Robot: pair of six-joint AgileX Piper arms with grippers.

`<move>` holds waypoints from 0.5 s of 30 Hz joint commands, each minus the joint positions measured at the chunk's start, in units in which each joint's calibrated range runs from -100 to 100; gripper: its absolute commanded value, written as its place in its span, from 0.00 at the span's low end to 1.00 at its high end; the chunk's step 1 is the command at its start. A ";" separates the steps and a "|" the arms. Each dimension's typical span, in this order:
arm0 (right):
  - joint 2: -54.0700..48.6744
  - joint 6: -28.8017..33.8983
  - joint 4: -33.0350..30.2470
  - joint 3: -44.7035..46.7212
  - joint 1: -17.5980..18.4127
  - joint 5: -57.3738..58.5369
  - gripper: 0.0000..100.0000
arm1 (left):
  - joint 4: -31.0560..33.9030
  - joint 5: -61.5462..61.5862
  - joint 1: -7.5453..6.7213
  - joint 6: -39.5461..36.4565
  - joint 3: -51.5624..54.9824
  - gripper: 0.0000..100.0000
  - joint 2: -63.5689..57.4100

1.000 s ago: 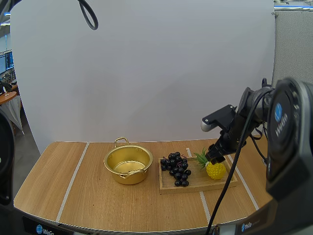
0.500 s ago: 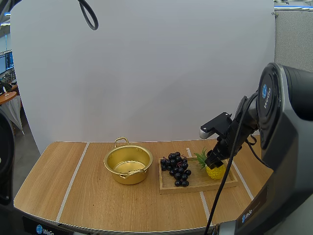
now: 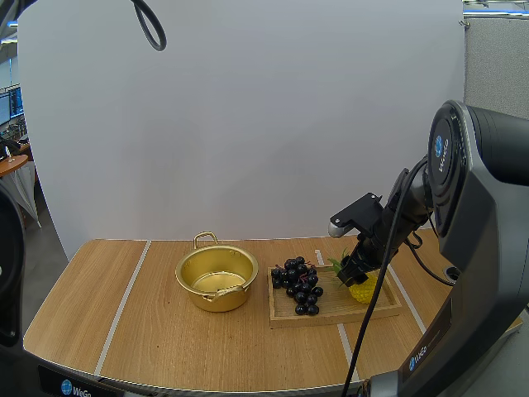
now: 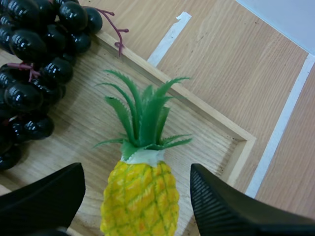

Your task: Open the pot, put the pineapple inside, and close it

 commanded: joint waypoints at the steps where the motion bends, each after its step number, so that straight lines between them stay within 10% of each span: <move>1: 1.29 0.01 0.46 -0.42 0.09 -1.94 1.00 | 0.15 -1.93 -0.24 -0.42 -0.52 0.00 -0.39; 15: 10.47 0.13 0.46 -0.42 0.09 -6.22 1.00 | 0.15 -1.93 -0.24 -0.42 -0.52 0.00 -0.39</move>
